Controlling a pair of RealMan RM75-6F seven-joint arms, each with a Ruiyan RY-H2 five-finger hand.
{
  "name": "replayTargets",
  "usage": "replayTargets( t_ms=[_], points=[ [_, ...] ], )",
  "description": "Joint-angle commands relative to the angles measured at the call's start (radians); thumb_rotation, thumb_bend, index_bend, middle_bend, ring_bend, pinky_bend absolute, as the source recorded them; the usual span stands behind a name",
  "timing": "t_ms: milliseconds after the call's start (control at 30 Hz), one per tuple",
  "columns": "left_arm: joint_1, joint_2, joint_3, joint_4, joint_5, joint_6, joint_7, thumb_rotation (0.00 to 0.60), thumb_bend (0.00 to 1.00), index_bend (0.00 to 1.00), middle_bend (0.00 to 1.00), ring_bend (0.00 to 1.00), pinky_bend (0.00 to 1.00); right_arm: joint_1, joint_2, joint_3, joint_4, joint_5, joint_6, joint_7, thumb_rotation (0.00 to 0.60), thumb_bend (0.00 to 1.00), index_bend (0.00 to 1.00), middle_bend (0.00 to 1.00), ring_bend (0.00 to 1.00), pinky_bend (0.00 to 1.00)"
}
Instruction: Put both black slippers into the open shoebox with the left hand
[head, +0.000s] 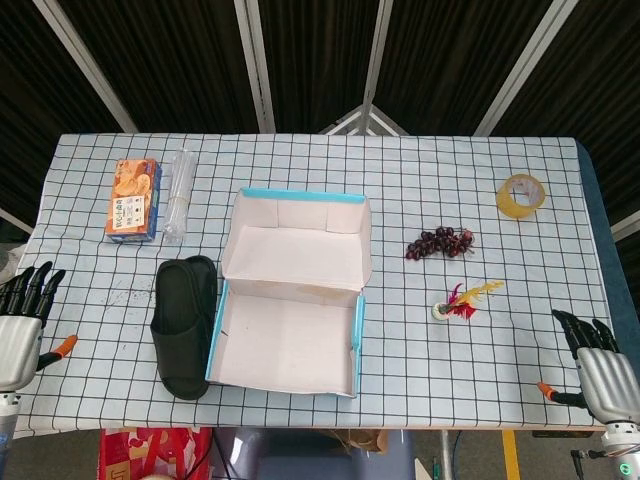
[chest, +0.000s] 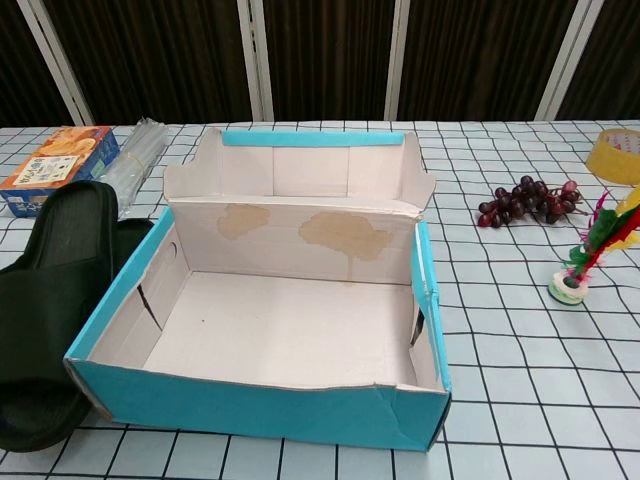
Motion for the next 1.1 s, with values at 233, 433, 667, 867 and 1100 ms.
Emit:
replayTargets(
  t_ms=[233,433,667,867,1100],
  points=[
    [0.004,0.015,-0.001,-0.012,-0.021,-0.012,-0.011,0.6,0.1,0.04,0.03,0.0,0.11,0.004,-0.001,0.002,-0.009,0.011,-0.008,-0.022,0.6,0.16,0.07,0.11,0.13,0.04],
    [0.0,0.03,0.009,-0.02,-0.005,-0.021,-0.048,0.6,0.1,0.05,0.04,0.0,0.11,0.017,-0.001,0.013,-0.022,0.034,-0.026,-0.048,0.6,0.16,0.07,0.11,0.13,0.04],
    [-0.007,0.052,0.039,-0.056,0.035,-0.044,-0.073,0.6,0.1,0.05,0.07,0.0,0.11,0.027,0.0,0.015,-0.029,0.051,-0.044,-0.067,0.6,0.16,0.07,0.11,0.13,0.04],
    [-0.015,0.05,0.09,-0.13,0.095,-0.084,0.002,0.6,0.04,0.05,0.08,0.0,0.11,0.013,0.005,0.007,-0.025,0.022,-0.019,-0.04,0.6,0.16,0.07,0.11,0.13,0.04],
    [-0.019,-0.01,0.134,-0.204,0.121,-0.151,0.174,0.6,0.04,0.05,0.11,0.0,0.11,0.004,0.009,0.002,-0.017,0.004,-0.005,-0.012,0.6,0.16,0.07,0.11,0.13,0.04]
  ],
)
